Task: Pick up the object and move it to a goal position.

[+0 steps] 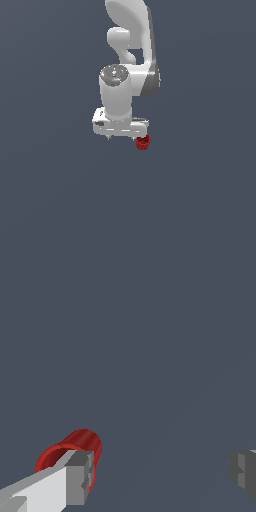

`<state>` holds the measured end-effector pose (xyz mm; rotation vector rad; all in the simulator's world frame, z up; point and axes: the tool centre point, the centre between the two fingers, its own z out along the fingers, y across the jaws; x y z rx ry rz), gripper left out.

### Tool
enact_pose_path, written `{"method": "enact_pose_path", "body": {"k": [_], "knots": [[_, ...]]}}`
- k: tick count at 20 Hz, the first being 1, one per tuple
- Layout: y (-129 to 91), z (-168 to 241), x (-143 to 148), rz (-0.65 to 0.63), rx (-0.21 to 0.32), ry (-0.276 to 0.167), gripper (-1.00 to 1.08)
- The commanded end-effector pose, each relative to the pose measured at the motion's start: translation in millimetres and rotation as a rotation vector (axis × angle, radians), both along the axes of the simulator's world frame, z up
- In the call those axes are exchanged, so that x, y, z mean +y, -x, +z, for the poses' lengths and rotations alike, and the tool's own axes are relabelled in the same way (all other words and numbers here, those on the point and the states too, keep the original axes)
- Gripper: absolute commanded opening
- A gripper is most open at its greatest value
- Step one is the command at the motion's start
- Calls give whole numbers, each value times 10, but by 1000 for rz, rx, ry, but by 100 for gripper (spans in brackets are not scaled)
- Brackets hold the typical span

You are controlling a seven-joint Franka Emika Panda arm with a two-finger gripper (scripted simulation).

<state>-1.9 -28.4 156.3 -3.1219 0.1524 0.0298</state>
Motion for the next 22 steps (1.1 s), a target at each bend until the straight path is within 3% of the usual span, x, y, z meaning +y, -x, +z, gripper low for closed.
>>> {"method": "enact_pose_path", "body": {"k": [1, 13, 22], "knots": [[0, 0, 0, 0, 0, 0, 100], [-17, -33, -156, 27, 2, 6, 100], [83, -174, 141, 54, -3, 10, 100]]}}
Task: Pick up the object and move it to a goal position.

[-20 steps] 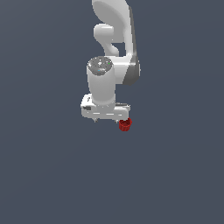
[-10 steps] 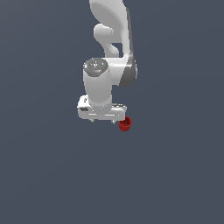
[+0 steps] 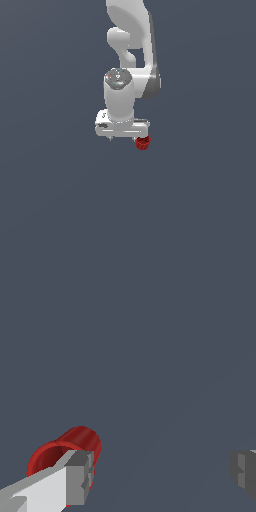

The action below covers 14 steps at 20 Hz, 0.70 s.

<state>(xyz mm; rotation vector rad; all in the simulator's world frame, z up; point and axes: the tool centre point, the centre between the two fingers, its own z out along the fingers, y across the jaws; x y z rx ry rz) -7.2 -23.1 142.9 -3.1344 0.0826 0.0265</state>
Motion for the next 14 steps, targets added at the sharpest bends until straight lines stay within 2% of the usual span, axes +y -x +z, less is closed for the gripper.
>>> {"method": "enact_pose_path", "body": {"k": [1, 8, 14], "knots": [[57, -72, 155, 16, -2, 1, 100], [325, -331, 707, 75, -12, 5, 100], [476, -442, 951, 104, -16, 6, 100]]}}
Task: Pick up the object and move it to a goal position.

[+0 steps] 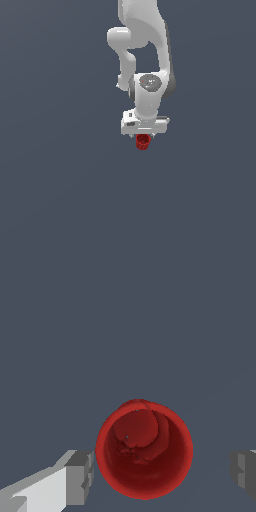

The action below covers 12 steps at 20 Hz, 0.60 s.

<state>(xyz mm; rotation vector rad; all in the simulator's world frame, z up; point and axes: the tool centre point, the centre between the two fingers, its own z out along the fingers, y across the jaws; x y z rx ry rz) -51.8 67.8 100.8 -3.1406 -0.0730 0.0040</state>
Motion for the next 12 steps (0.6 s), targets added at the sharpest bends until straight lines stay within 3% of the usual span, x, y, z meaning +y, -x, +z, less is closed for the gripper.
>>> {"method": "enact_pose_path", "body": {"k": [1, 12], "knots": [[41, -28, 59, 6, -2, 0, 100], [52, -245, 63, 7, -1, 0, 100]]}}
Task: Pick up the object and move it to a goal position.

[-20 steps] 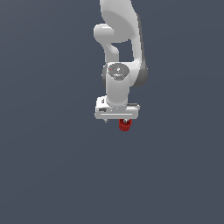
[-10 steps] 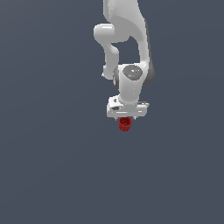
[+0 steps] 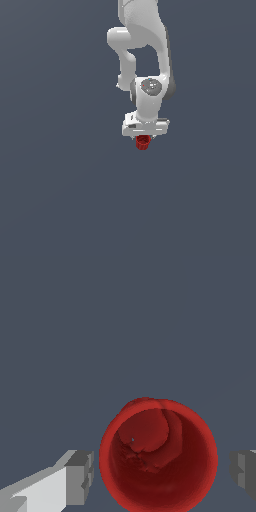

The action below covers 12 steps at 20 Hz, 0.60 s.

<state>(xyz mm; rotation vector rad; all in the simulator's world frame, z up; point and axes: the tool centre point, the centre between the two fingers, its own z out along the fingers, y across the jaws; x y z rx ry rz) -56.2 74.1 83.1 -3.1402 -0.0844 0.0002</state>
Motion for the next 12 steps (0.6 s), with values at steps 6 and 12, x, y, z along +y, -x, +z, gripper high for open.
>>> {"method": "enact_pose_path", "body": {"k": [6, 12], "knots": [[15, -318, 7, 1, 0, 0, 100], [9, -361, 8, 1, 0, 0, -100]]}}
